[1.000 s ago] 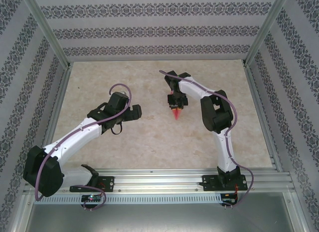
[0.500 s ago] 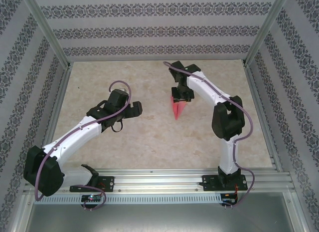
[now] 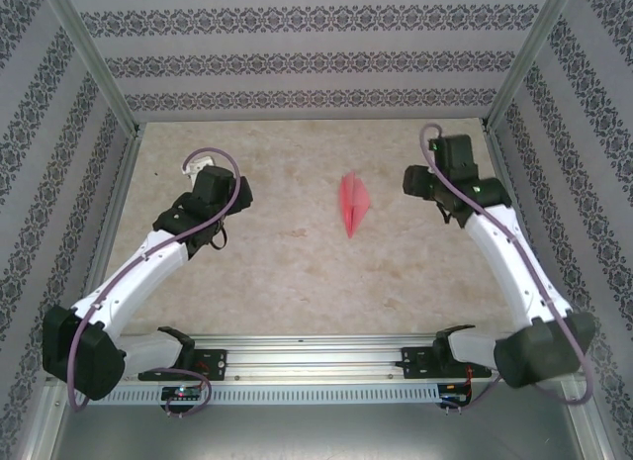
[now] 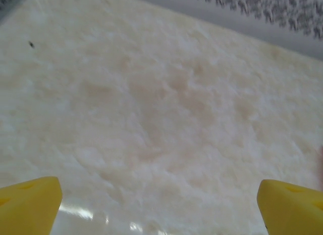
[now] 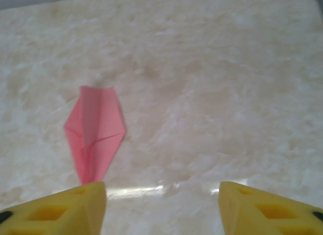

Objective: Fold a paper plane with a square sheet of paper (fold left side to right side)
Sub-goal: Place the paper plane at the center of the table, then reset both arms

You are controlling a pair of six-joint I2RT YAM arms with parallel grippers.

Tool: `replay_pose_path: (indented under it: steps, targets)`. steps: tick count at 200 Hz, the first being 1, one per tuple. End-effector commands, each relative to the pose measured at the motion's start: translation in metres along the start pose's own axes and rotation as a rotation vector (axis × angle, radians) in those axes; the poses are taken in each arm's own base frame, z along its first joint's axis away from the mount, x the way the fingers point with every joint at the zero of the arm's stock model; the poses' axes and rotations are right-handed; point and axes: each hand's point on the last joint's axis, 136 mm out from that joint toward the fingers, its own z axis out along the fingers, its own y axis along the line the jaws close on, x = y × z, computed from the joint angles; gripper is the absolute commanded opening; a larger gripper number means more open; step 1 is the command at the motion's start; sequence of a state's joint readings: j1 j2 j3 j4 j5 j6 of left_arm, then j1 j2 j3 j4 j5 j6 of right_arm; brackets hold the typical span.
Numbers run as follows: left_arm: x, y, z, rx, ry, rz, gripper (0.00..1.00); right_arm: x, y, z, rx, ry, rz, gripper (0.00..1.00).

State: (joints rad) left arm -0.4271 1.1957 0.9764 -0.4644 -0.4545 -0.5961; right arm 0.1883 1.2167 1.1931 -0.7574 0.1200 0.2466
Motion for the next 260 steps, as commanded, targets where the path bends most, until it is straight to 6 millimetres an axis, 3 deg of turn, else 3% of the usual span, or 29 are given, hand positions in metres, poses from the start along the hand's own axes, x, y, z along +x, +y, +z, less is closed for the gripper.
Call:
replay_pose_path:
  steps: [1, 16, 39, 65, 99, 121, 137, 179, 206, 260]
  targets:
    - [-0.038, 0.027, -0.013, -0.122, -0.217, 0.024, 1.0, -0.022, -0.027, 0.002, 0.039, -0.219, 0.039, 0.77]
    - [-0.039, 0.039, -0.016, -0.158, -0.281, 0.043, 1.0, -0.01, -0.048, 0.009, 0.088, -0.278, 0.023, 0.97]
    - [-0.028, 0.062, -0.015, -0.234, -0.33, 0.075, 1.0, 0.014, -0.075, 0.033, 0.162, -0.367, -0.021, 0.98]
    - [-0.002, 0.081, 0.0, -0.287, -0.292, 0.145, 1.0, 0.032, -0.091, 0.058, 0.177, -0.457, -0.007, 0.98]
    - [0.023, 0.078, 0.02, -0.217, -0.273, 0.211, 1.0, 0.037, -0.088, 0.095, 0.131, -0.461, -0.015, 0.98]
    - [0.02, 0.074, 0.025, -0.197, -0.285, 0.248, 1.0, 0.023, -0.083, 0.105, 0.097, -0.502, -0.026, 0.98]
    - [0.016, 0.067, 0.029, -0.155, -0.312, 0.281, 1.0, 0.029, -0.077, 0.121, 0.049, -0.496, -0.045, 0.98]
    - [0.026, 0.049, 0.044, -0.04, -0.361, 0.382, 1.0, 0.035, -0.071, 0.119, 0.009, -0.577, -0.069, 0.98]
    - [0.04, 0.06, 0.058, -0.027, -0.401, 0.35, 1.0, 0.037, -0.07, 0.121, 0.011, -0.555, -0.074, 0.98]
    - [0.033, 0.064, 0.073, -0.001, -0.381, 0.38, 1.0, 0.037, -0.071, 0.121, 0.031, -0.542, -0.077, 0.98]
